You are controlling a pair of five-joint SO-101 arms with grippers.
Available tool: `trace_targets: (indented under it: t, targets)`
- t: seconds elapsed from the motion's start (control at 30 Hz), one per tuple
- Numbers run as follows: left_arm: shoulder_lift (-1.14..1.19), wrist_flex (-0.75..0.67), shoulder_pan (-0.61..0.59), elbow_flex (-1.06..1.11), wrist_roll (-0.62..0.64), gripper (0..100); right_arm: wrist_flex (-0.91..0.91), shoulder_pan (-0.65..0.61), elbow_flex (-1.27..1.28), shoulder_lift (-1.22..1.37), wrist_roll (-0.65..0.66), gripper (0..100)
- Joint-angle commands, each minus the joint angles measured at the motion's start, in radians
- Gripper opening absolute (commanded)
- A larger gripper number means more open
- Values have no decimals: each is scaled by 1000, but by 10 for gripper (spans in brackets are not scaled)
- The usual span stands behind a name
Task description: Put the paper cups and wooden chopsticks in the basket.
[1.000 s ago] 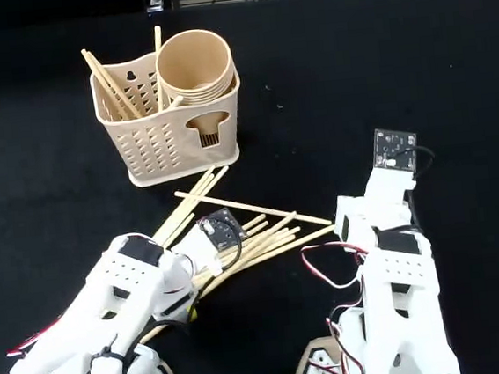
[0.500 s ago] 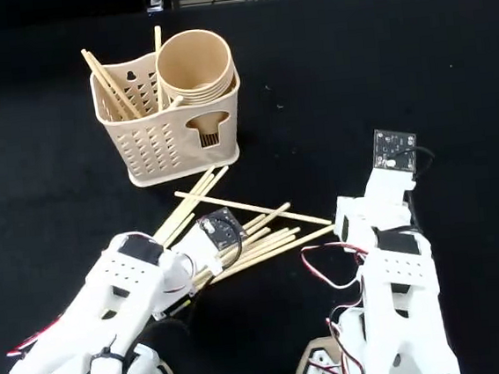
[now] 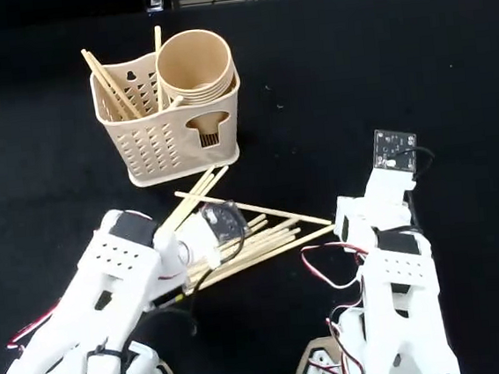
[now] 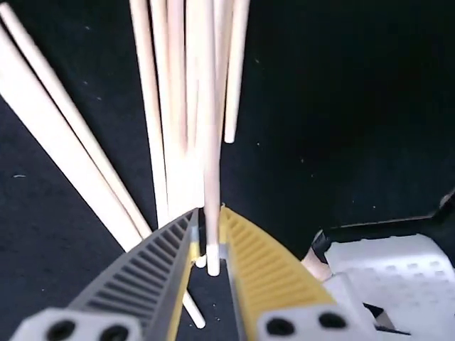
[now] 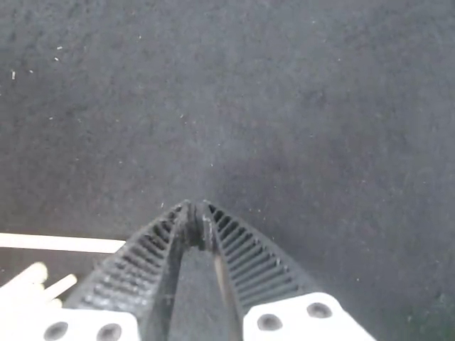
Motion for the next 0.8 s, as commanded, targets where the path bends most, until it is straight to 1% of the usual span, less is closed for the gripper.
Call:
trace_targets:
  t: [0.0,0.17,0.27,0.33,0.5,0.67,0.77]
  targets:
    - [-17,8,-24,65,-51,50,-21,-12,-2,-15,0,15]
    - [-17,-94,-170,127,-115,52,-21,-14,-2,-15,0,15]
    - [-17,-107,-209,128,-150,55,-21,-14,-2,-15,0,15]
    - [-17,-101,-213,127,-155,80,-21,-14,-2,-15,0,15]
    - [-17,-103,-209,114,-153,199,-23,-14,-2,-15,0,15]
    - [-17,-106,-208,59,-149,209,-44,-14,1,-13,0,15]
    - [-15,-109,-157,59,-149,209,-46,-14,1,-13,0,15]
